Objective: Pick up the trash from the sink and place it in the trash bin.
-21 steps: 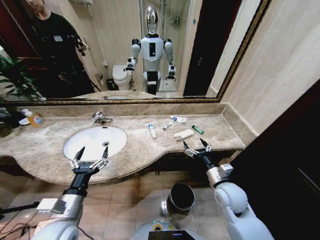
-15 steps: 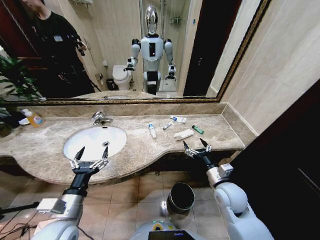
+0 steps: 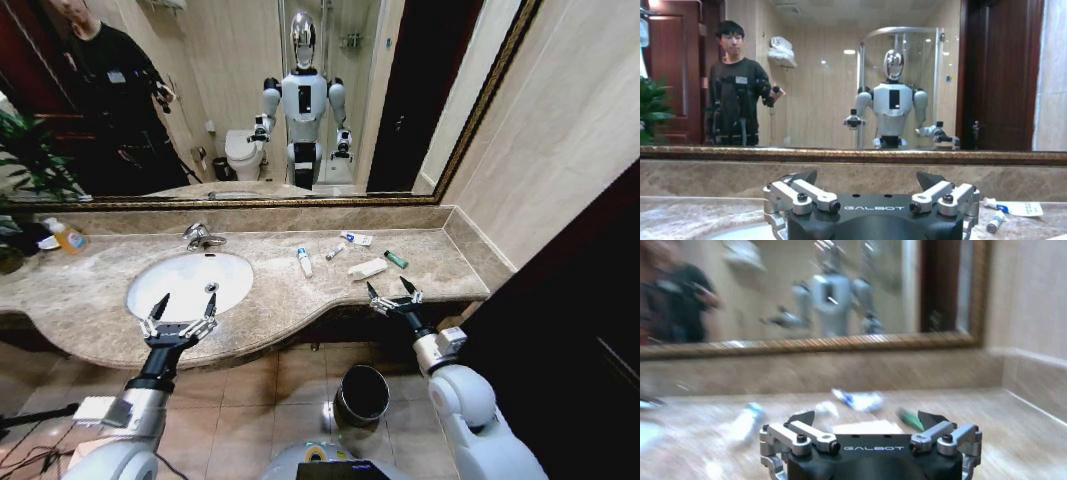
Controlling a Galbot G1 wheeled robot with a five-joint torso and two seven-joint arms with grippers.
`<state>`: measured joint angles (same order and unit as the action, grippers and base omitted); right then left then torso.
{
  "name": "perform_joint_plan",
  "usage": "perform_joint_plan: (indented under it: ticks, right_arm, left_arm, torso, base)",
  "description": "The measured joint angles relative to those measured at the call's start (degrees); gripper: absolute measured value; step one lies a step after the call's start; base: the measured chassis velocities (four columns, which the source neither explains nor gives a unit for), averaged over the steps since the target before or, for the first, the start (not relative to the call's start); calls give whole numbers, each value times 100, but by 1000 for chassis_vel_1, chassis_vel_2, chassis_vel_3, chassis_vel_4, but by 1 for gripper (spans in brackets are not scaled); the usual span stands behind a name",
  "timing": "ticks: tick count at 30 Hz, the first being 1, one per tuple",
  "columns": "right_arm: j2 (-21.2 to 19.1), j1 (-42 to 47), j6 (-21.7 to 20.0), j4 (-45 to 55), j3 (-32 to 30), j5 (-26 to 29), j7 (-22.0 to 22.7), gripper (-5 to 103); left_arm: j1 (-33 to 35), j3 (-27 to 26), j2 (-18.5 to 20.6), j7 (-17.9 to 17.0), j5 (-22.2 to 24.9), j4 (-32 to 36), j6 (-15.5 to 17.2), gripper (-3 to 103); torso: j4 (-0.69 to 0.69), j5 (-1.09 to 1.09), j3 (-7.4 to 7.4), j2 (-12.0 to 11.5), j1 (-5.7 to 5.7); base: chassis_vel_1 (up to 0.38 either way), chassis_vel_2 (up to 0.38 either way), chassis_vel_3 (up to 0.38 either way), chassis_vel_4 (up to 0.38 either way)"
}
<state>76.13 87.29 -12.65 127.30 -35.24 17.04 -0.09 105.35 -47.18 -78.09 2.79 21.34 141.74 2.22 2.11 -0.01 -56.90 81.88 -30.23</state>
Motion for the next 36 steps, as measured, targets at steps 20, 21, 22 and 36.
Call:
perform_joint_plan:
  ticks: [20,21,22,36]
  right_arm:
    - [79,224,154,183,-156,147,-53,100]
    - [29,217,153,172,-156,199,-51,100]
    - [-10,205,146,167,-154,249,-44,100]
    - [-572,-466,-433,-239,265,976,454,100]
  left_arm:
    - [-1,1,0,2,0,0,0,100]
    - [-1,1,0,2,0,0,0,100]
    - [-1,1,0,1,0,0,0,100]
    - [-1,1,0,1,0,0,0,100]
  torso:
    - [0,1,0,0,1]
    - [0,1,0,0,1]
    - [0,1,0,0,1]
    - [0,1,0,0,0]
  base:
    - [0,0,0,0]
    - [0,0,0,0]
    - [0,0,0,0]
    - [0,0,0,0]
